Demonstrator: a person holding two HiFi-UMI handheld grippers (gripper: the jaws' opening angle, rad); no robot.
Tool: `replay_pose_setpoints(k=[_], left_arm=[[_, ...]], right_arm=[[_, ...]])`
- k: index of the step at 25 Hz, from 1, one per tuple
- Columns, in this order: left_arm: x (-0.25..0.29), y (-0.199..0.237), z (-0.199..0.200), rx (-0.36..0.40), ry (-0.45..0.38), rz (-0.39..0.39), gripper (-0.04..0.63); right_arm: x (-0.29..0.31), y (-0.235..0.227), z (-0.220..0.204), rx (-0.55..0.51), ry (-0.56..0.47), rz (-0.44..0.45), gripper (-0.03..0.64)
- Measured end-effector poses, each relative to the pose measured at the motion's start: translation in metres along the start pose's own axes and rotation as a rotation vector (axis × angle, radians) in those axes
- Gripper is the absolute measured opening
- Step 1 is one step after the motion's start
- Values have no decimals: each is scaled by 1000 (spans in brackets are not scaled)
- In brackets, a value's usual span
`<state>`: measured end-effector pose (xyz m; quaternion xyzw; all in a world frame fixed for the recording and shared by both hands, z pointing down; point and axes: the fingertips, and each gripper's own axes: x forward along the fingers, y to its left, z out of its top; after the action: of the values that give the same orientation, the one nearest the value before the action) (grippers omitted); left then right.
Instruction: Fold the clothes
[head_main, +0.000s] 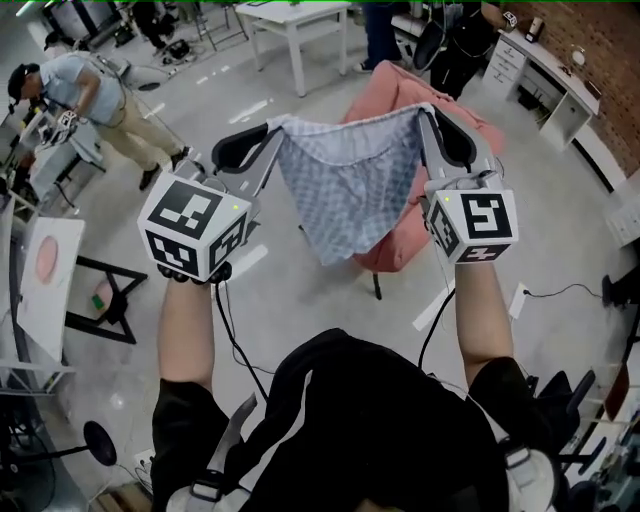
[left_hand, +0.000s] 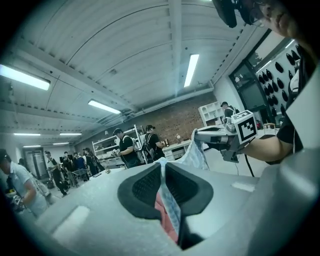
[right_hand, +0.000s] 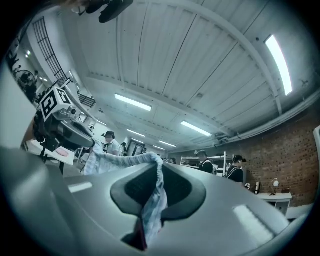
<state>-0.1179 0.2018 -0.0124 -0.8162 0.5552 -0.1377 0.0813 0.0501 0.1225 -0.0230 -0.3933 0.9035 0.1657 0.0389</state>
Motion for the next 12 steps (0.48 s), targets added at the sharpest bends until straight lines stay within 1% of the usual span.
replay_pose_setpoints(k=[3,7,10,12], left_arm=[[0,-17,2,-9,11,26,37],[-7,-54,16,17,-11,41,37],[-10,-78,32,33,-39,28,37],[-11,-91,43,37,-62,6,37]], right_arm=[[-8,-7,5,-6,-5,20,34],[-35,-19,22,10,-48,44,34],[-58,-30,38,5,-94,41,34],[-74,-37,50,-2,-126,21,34]])
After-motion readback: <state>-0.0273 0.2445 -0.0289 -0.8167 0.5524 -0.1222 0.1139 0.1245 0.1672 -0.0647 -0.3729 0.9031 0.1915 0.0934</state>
